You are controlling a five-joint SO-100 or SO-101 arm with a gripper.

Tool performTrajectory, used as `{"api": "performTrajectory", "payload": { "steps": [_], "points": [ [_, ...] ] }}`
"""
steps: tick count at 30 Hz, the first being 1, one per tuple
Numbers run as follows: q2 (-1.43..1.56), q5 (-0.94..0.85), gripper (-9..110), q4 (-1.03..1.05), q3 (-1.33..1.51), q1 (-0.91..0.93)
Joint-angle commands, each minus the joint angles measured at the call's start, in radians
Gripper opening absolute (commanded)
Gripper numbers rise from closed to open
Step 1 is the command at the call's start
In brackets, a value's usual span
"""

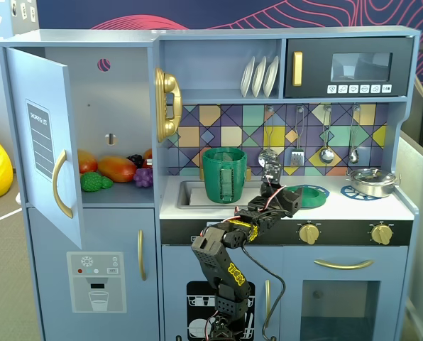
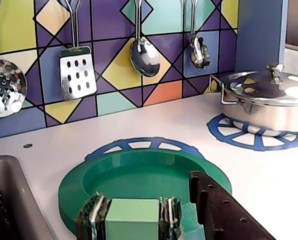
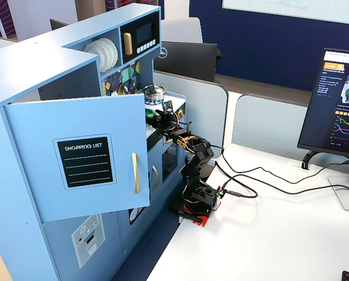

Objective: Pick up the lid from the counter and put it on the green recipient

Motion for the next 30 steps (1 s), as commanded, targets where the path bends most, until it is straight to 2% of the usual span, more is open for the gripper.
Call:
{"api": "performTrajectory", "payload": {
  "steps": [1,30],
  "points": [
    [0.002,-0.006,41,-0.005,-0.014,0.026],
    [-0.149,0.003,40,0.002,-0.141,0.012]
  ]
}}
